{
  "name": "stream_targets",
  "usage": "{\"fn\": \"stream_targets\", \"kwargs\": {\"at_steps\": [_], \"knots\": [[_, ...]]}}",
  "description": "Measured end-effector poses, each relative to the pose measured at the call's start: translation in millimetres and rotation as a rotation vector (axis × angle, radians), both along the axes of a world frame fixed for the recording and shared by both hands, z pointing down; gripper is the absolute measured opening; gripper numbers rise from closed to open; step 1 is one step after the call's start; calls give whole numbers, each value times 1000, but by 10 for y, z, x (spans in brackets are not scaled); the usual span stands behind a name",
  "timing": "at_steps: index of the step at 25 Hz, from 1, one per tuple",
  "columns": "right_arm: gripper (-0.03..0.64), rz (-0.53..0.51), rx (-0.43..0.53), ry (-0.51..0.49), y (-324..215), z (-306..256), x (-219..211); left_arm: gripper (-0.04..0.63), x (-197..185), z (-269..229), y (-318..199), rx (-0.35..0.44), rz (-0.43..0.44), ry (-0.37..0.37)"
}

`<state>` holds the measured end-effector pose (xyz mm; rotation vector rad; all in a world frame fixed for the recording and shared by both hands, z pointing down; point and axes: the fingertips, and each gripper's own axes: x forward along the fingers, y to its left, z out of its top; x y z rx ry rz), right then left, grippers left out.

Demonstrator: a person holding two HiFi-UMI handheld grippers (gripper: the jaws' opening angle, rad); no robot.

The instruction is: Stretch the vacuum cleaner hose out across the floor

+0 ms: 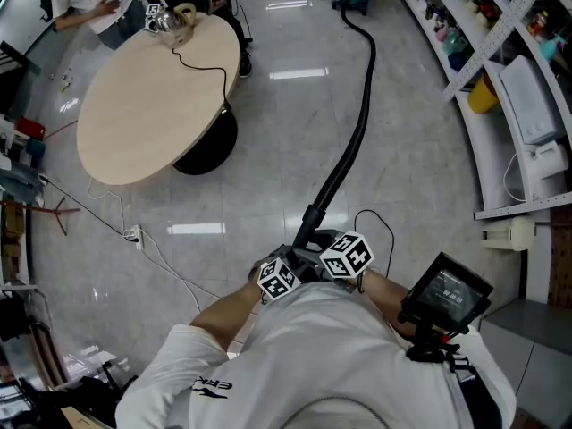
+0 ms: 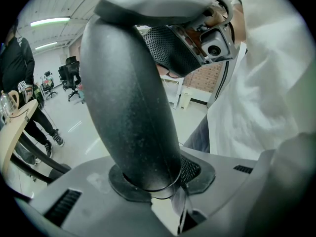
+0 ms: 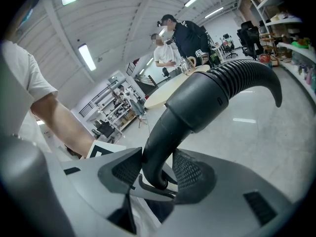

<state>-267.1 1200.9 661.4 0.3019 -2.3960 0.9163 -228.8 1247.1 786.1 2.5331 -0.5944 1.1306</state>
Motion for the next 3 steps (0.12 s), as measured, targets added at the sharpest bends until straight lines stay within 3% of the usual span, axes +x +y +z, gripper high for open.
{"fn": "stream_targets", "kwargs": {"at_steps": [3], "knots": [[189, -3, 2, 1, -23, 21, 9, 115, -1, 15, -29, 3, 2, 0]]}}
